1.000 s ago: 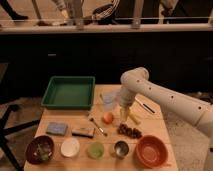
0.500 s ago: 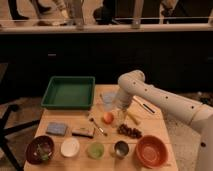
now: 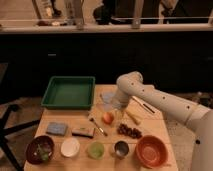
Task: Place apple in red bowl
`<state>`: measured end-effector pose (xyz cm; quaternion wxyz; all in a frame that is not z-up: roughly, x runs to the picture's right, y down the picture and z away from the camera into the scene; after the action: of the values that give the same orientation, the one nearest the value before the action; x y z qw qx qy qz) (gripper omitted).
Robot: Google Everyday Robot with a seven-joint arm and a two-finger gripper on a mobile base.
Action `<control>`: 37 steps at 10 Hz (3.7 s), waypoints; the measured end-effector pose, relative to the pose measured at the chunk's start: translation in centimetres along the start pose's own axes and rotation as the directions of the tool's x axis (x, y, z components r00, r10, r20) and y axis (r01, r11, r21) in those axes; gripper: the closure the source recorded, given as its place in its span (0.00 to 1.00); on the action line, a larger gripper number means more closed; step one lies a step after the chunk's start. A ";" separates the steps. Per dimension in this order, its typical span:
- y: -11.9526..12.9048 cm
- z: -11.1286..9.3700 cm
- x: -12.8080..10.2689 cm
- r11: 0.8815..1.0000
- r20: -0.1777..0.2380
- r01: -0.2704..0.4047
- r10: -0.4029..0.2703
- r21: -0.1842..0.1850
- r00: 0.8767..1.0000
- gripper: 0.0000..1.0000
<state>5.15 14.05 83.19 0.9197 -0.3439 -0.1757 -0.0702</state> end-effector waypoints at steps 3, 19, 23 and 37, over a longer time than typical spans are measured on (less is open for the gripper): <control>-0.7 1.6 0.1 1.000 0.053 -0.010 0.010 -0.001 0.999 0.20; -0.4 5.1 0.0 0.997 0.062 -0.010 0.014 -0.076 0.998 0.63; -0.5 4.8 0.1 0.997 0.051 -0.010 0.013 -0.075 0.999 0.98; 3.4 -10.2 3.5 0.995 0.007 -0.031 0.030 0.094 1.000 1.00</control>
<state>12.01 9.89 75.31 0.9353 -0.3032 -0.1761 -0.0469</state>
